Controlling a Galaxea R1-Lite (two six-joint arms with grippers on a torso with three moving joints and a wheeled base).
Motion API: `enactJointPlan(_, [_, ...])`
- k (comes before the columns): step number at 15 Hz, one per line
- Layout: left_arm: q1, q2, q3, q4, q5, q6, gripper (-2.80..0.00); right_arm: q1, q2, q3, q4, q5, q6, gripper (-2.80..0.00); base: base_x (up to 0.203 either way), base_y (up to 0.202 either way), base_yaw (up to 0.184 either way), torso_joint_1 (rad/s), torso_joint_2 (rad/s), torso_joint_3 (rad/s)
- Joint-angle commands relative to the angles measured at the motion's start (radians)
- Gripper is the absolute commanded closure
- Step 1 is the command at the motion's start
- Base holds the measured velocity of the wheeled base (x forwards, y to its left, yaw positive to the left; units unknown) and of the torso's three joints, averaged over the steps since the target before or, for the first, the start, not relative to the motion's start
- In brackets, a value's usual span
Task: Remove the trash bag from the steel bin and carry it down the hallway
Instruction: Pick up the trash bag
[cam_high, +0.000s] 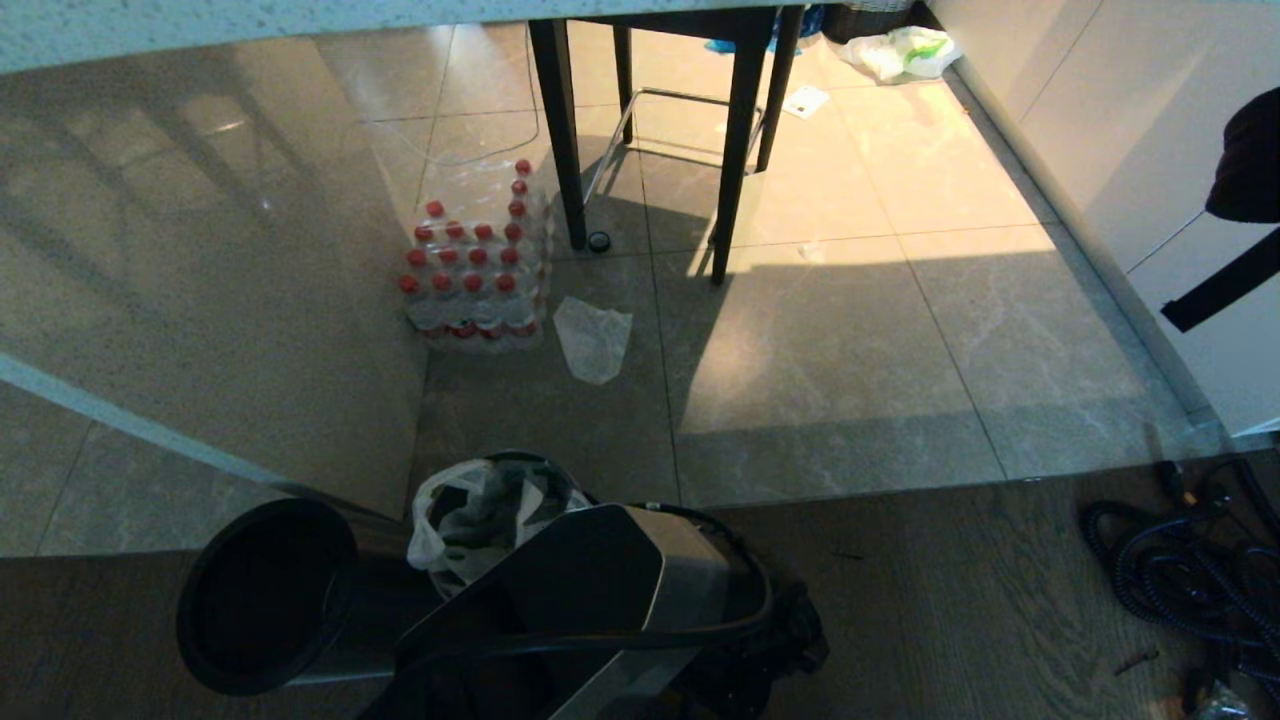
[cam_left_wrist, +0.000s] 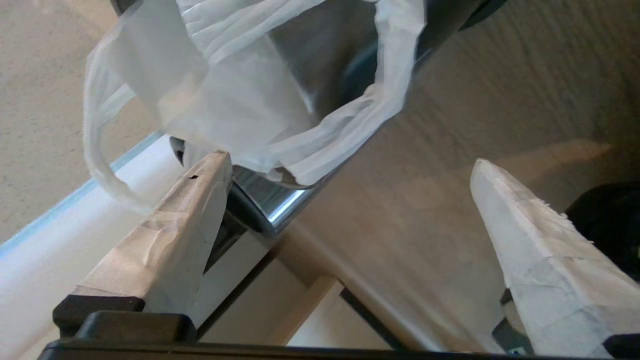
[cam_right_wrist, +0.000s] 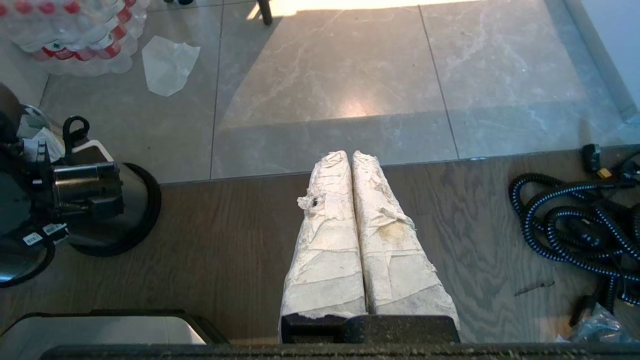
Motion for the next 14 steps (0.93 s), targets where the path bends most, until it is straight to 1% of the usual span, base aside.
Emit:
enactJointPlan(1, [0.004,0.005,0.0,0.005,0.013,-0.006,-2.8,0.0,0.0,0.037,-0.001,0.001,0.0,0.0,0.0,0.0,0.0,0.0,0.0,0.0])
enactJointPlan(3, [0.003,0.007,0.0,0.004,0.067,-0.015,-2.8,0.0,0.0,0.037,-0.001,0.001,-0.001,0.0,0.0,0.0,0.0,0.0,0.0,0.0])
enactJointPlan(5, [0.003,0.008,0.0,0.002,0.067,0.003,-2.8,0.0,0.0,0.037,-0.001,0.001,-0.001,0.0,0.0,0.0,0.0,0.0,0.0,0.0])
enactJointPlan(8, [0.003,0.008,0.0,0.004,0.065,0.004,-2.8,0.0,0.0,0.037,-0.001,0.001,0.0,0.0,0.0,0.0,0.0,0.0,0.0,0.0])
enactJointPlan(14, [0.004,0.011,-0.001,-0.002,0.07,0.004,-2.8,0.0,0.0,0.037,-0.001,0.001,0.0,0.0,0.0,0.0,0.0,0.003,0.0,-0.126])
